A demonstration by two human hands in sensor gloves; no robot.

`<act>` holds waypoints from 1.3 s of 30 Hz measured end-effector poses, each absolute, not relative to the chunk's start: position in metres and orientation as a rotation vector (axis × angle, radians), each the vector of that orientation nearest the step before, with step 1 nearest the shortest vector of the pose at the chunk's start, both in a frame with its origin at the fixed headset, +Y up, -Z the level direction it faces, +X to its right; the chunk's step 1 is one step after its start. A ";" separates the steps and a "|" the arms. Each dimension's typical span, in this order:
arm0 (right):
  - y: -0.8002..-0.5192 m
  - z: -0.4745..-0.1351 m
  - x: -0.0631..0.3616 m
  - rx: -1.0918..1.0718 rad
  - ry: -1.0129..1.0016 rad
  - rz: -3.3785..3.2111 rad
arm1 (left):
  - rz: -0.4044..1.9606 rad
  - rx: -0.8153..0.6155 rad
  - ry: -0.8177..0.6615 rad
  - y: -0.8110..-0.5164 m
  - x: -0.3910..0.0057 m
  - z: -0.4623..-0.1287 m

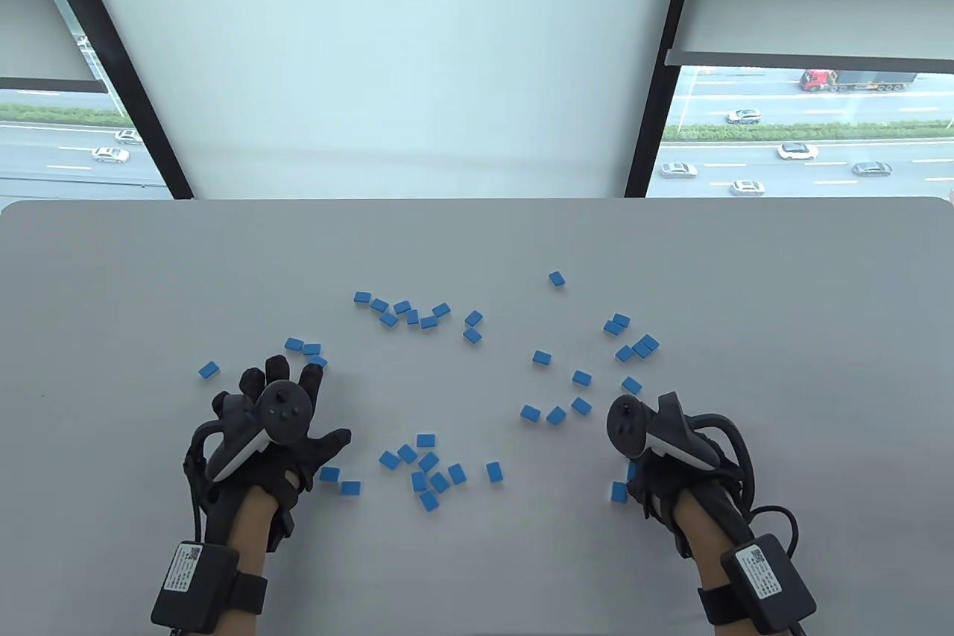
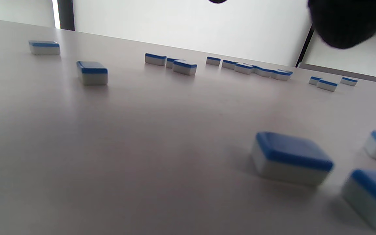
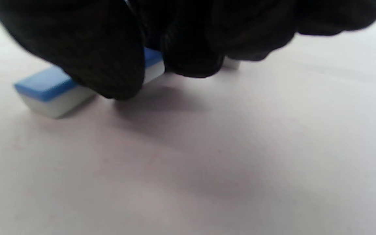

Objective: Build mahjong tile wall

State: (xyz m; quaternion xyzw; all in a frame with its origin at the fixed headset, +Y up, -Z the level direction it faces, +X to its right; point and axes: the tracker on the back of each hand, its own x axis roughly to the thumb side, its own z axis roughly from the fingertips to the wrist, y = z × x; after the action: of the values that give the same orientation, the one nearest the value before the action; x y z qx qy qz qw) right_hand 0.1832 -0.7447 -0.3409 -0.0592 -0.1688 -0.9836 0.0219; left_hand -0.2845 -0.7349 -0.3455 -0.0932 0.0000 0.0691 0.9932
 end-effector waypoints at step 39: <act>-0.727 -0.347 0.238 0.096 -0.247 -3.175 | 0.138 -0.205 -0.007 -0.736 -0.282 -0.349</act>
State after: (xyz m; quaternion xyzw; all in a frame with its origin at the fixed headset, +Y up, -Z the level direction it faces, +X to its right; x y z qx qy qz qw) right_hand 0.2376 -0.7271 -0.3467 0.0302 -0.0775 -0.9963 -0.0224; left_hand -0.2824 -0.7359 -0.3485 -0.1023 -0.0035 0.0690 0.9924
